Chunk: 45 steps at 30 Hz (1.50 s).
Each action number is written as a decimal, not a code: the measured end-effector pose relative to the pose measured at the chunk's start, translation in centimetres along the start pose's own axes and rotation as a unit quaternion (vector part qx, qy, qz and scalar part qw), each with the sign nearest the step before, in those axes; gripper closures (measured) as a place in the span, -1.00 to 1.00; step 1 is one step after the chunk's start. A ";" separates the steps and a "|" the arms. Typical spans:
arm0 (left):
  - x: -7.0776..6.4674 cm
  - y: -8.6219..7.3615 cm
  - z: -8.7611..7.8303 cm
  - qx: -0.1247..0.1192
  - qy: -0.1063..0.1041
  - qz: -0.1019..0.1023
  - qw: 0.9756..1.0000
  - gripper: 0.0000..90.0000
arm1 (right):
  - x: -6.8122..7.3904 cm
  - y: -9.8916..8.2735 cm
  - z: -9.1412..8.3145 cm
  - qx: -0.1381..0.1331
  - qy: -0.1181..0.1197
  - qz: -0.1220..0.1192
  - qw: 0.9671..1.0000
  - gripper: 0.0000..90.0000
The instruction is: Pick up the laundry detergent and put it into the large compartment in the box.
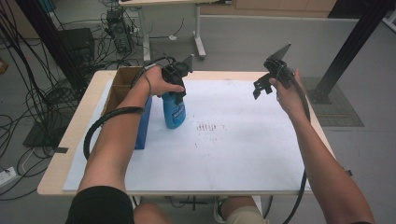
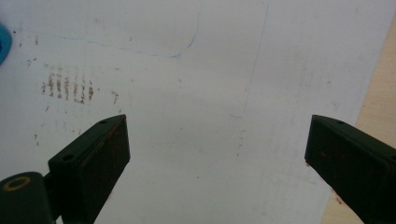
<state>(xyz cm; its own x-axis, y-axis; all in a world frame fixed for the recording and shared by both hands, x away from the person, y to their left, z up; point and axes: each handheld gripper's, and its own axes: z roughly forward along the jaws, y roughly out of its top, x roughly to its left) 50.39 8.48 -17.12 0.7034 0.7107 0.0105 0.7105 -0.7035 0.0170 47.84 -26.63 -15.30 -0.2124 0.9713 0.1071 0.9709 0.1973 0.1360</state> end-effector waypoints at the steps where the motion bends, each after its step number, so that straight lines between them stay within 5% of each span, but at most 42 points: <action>1: 0.0 0.0 0.0 0.000 0.000 0.001 1.000 -0.19 | 0.0 0.0 0.0 0.000 0.000 0.000 1.000 -0.85; 45: -0.3 0.2 0.0 0.003 0.002 0.007 1.000 -0.18 | 0.0 0.0 0.4 0.003 0.001 0.001 1.000 -0.85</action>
<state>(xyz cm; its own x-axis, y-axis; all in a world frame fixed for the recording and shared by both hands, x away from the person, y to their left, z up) 50.32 8.17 -17.08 0.7139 0.7001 0.0146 0.7000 -0.7140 0.0101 47.92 -26.55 -15.68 -0.2100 0.9716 0.1092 0.9721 0.1956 0.1293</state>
